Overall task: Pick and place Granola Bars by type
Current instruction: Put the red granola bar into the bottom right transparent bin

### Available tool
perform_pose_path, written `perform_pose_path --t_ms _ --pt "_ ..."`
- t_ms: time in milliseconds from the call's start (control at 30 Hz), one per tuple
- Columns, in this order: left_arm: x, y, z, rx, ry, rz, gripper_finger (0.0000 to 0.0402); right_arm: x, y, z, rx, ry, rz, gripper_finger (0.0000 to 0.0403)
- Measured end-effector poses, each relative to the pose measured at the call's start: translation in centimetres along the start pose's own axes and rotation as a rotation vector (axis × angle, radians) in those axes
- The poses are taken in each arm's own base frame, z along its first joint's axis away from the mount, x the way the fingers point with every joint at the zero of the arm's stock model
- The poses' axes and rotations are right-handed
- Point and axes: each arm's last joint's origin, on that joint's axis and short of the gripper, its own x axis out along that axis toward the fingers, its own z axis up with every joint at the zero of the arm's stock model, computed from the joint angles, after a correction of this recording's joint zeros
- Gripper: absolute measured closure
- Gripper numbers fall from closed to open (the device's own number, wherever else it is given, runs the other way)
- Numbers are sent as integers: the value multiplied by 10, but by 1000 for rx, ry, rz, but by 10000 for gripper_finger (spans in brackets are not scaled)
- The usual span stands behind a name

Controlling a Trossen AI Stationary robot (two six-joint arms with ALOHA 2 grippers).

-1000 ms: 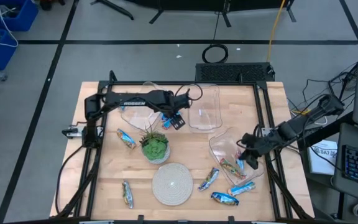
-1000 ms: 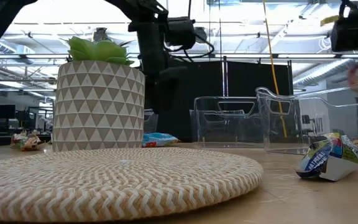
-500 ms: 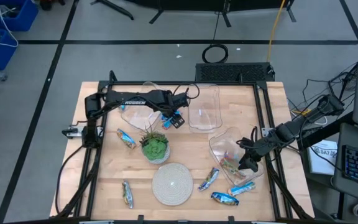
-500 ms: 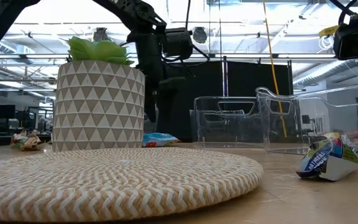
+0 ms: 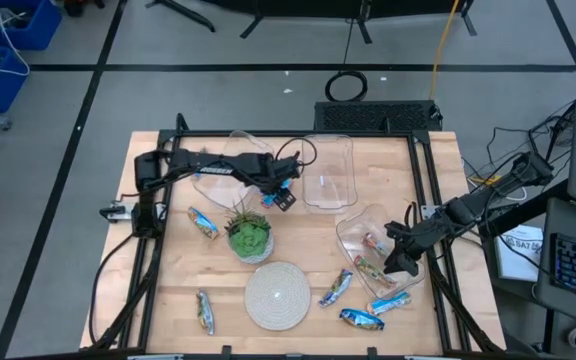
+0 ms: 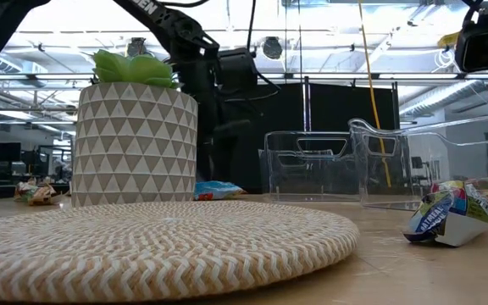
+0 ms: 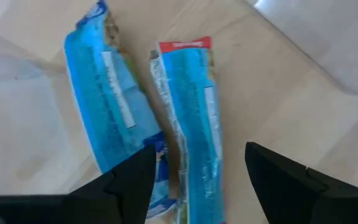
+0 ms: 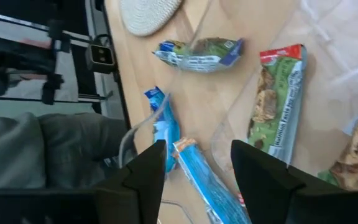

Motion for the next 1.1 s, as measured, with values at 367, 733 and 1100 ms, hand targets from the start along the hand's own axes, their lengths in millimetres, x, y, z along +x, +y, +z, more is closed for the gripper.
perform_pose_path --t_ms 367,733,1100 --pt "7 -9 -7 65 42 -123 277 0 0 0 -4 -3 1 237" --pt "-11 -11 9 137 11 -119 319 0 0 0 -7 1 -1 237" --pt "-13 -23 2 177 56 -194 317 0 -1 0 -29 4 -8 237"
